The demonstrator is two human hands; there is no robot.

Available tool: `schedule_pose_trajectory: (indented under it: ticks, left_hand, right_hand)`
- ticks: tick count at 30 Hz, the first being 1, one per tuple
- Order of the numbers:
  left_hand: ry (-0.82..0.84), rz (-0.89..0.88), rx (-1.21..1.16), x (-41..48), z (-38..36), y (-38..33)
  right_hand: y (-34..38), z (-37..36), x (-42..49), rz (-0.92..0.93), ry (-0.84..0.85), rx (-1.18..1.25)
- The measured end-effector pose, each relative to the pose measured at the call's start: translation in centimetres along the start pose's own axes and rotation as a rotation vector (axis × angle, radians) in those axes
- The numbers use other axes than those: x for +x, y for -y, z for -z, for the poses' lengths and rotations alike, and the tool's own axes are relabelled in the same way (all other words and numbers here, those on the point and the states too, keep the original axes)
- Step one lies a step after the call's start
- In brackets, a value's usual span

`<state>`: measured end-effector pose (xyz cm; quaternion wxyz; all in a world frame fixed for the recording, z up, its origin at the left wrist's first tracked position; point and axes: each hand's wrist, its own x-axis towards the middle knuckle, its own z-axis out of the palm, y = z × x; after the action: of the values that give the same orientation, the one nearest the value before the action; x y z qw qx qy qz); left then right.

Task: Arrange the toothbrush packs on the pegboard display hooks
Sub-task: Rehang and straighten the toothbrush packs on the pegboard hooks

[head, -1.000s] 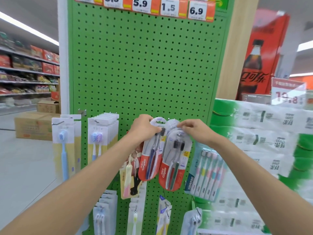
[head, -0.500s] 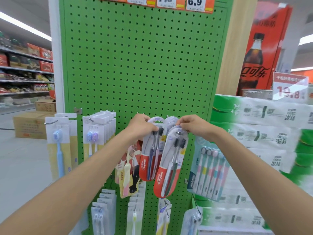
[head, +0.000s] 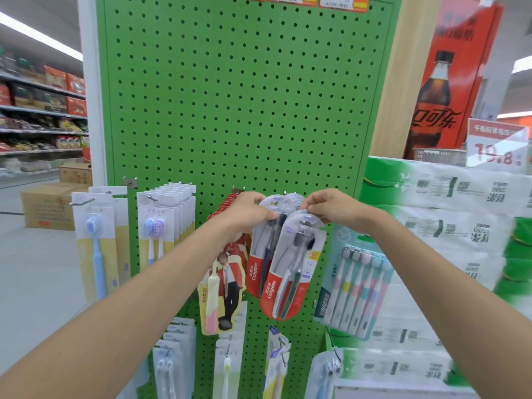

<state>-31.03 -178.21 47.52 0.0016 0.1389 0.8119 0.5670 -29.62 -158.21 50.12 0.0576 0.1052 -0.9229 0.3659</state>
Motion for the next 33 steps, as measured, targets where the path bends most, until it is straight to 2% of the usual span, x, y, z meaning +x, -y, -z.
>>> schedule_pose_trajectory:
  ticks: [10, 16, 23, 33]
  left_hand:
    - [0.069, -0.018, 0.014, -0.2, -0.6, 1.0]
    - [0.134, 0.013, -0.11, 0.6, -0.7, 1.0]
    - [0.047, 0.023, -0.155, 1.4, -1.5, 1.0]
    - [0.048, -0.03, -0.144, 2.2, -2.6, 0.8]
  right_hand:
    - [-0.4, -0.2, 0.0, 0.023, -0.031, -0.068]
    - [-0.4, -0.6, -0.3, 0.041, -0.084, -0.034]
    - [-0.9, -0.6, -0.3, 0.052, -0.129, -0.105]
    - [-0.7, -0.1, -1.6, 0.183, -0.305, -0.112]
